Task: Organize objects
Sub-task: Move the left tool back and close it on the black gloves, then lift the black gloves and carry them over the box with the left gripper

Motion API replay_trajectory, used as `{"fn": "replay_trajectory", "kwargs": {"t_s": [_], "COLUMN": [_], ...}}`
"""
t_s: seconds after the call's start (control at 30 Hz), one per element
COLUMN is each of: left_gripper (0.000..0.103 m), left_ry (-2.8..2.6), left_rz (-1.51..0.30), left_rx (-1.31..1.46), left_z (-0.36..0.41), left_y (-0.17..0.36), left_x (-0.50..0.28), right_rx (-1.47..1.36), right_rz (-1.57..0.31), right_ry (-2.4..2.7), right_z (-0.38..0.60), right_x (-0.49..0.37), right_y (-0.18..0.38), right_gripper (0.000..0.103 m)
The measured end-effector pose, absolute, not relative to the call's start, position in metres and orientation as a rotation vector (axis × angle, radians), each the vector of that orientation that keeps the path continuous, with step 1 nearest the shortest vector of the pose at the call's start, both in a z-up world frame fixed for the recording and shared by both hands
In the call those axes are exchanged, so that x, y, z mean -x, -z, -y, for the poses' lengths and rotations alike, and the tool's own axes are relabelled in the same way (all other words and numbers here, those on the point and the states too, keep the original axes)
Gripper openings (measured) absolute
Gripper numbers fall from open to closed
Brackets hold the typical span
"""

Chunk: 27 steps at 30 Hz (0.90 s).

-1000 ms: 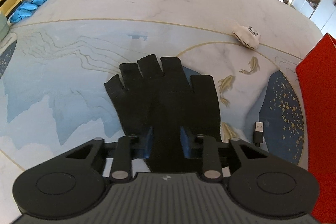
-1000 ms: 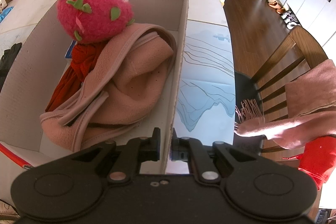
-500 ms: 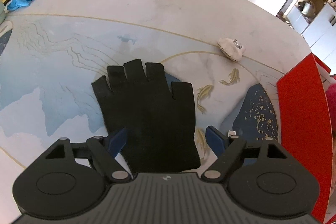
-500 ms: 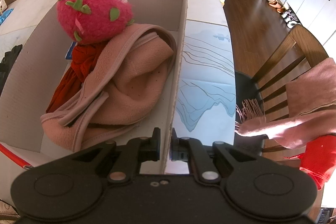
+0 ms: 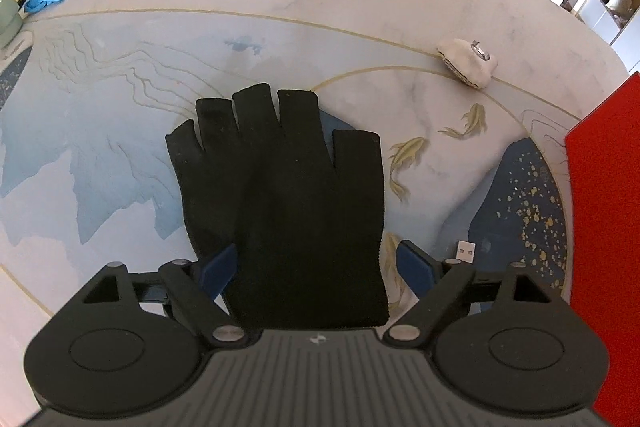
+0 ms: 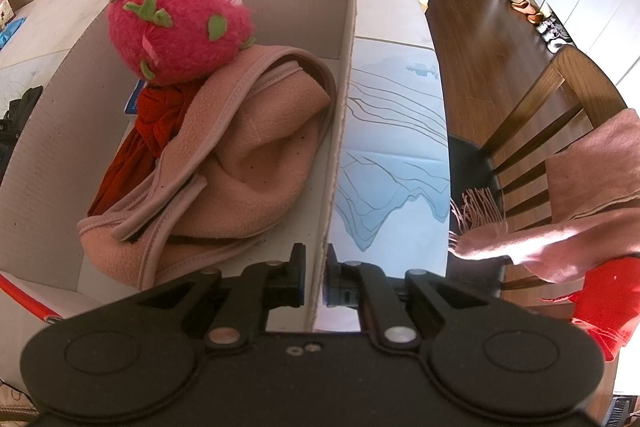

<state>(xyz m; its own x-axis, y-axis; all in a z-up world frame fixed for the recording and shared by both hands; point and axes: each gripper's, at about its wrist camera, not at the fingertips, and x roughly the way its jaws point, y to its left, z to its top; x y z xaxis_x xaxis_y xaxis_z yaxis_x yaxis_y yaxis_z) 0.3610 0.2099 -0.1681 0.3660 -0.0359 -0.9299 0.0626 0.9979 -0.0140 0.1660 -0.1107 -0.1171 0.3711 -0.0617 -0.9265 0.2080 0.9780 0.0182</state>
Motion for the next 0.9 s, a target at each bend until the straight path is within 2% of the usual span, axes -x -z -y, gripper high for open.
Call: {"fn": "replay_trajectory", "kwargs": {"t_s": [0.27,0.37,0.4,0.47,0.53,0.63,0.7,0.9], "left_gripper": [0.086,0.081,0.076,0.061,0.036,0.018,0.012,0.012], "left_ry": [0.043,0.048,0.053,0.060,0.059,0.067,0.080,0.156], "left_rz": [-1.172,-1.158,-1.153,-1.137,-1.119,-1.114,-1.112,-1.038], "left_rx": [-0.072,-0.090,-0.092,-0.104,-0.108,-0.096,-0.080,-0.120], "left_z": [-0.208,-0.208,-0.209,-0.211,-0.215,-0.222,-0.227,-0.225], "left_y": [0.171,0.170,0.170,0.168,0.165,0.163,0.161,0.139], "left_x": [-0.360,-0.356,-0.355,-0.353,-0.350,-0.350,-0.349,-0.338], "right_rx": [-0.142,-0.142,-0.141,-0.141,-0.141,-0.137,-0.137,-0.138], "right_rz": [-1.179,-1.179,-1.179,-1.179,-1.180,-1.180,-1.180,-1.179], "right_ry": [0.174,0.174,0.174,0.174,0.174,0.174,0.174,0.175], "right_z": [0.111,0.111,0.111,0.111,0.111,0.111,0.111,0.111], "right_x": [-0.166,-0.166,-0.166,-0.166,-0.166,-0.166,-0.166,-0.166], "right_y": [0.118,0.118,0.118,0.118,0.118,0.119,0.119,0.119], "right_gripper": [0.007,0.007,0.007,0.007,0.007,0.007,0.007,0.007]}}
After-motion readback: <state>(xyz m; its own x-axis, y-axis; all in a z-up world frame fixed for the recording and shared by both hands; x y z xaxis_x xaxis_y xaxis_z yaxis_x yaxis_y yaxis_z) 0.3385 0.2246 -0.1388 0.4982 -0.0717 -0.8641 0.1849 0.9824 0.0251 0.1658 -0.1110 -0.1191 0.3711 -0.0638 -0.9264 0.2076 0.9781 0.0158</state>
